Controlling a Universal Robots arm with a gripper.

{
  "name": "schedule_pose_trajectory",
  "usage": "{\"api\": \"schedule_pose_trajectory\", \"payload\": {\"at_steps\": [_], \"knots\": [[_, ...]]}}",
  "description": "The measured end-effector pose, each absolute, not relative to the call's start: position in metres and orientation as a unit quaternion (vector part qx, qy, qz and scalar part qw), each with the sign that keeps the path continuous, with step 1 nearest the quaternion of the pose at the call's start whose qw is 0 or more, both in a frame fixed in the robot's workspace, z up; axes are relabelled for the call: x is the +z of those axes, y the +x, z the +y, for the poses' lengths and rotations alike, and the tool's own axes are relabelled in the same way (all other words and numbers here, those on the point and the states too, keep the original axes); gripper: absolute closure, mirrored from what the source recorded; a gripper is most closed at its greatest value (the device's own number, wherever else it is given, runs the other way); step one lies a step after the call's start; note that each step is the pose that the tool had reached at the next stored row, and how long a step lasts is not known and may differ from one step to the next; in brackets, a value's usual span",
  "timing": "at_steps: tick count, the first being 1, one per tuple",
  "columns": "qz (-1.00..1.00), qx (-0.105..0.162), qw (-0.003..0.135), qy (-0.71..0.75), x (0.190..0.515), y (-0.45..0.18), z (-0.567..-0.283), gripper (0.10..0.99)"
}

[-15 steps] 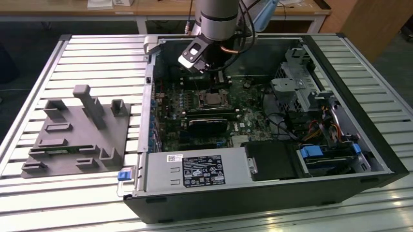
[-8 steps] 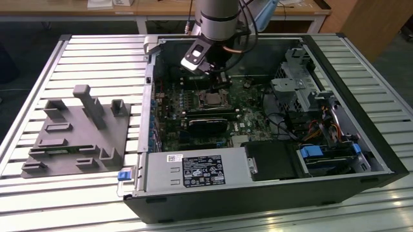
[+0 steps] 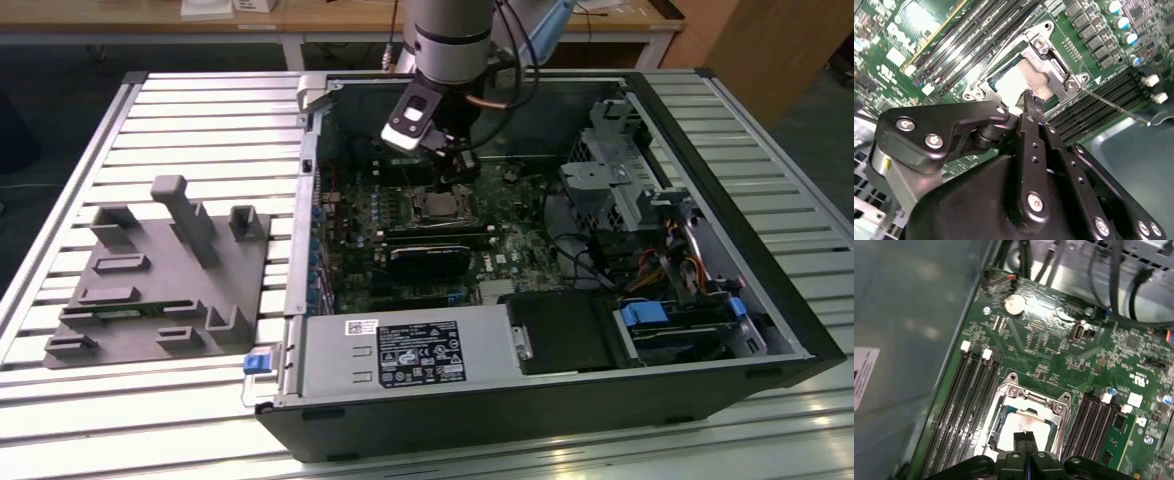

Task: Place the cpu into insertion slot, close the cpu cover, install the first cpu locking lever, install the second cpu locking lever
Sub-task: 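Close the cpu cover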

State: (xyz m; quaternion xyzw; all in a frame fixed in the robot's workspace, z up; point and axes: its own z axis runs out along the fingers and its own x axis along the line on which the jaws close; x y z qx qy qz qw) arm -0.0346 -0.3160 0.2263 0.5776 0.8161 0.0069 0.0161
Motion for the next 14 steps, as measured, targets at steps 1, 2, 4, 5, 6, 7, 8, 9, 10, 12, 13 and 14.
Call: {"api": "schedule_pose_trajectory", "payload": {"at_steps": [1, 2, 4, 5, 6, 7, 8, 9, 10, 12, 13, 14], "knots": [[0.821, 0.007, 0.016, 0.571, 0.2263, -0.0346, -0.316, 0.98], [0.825, 0.007, 0.016, 0.565, 0.2263, -0.0346, -0.316, 0.98], [0.833, 0.007, 0.016, 0.553, 0.2263, -0.0346, -0.316, 0.98], [0.837, 0.007, 0.016, 0.547, 0.2263, -0.0346, -0.316, 0.98], [0.841, 0.008, 0.016, 0.541, 0.2263, -0.0346, -0.316, 0.98], [0.845, 0.008, 0.016, 0.535, 0.2263, -0.0346, -0.316, 0.98], [0.848, 0.008, 0.016, 0.529, 0.2263, -0.0346, -0.316, 0.98], [0.852, 0.008, 0.016, 0.523, 0.2263, -0.0346, -0.316, 0.98], [0.856, 0.008, 0.016, 0.516, 0.2263, -0.0346, -0.316, 0.98], [0.866, 0.008, 0.015, 0.501, 0.2263, -0.0346, -0.316, 0.98], [0.87, 0.008, 0.015, 0.493, 0.2263, -0.0346, -0.316, 0.98], [0.874, 0.009, 0.015, 0.485, 0.2263, -0.0346, -0.316, 0.98]]}}
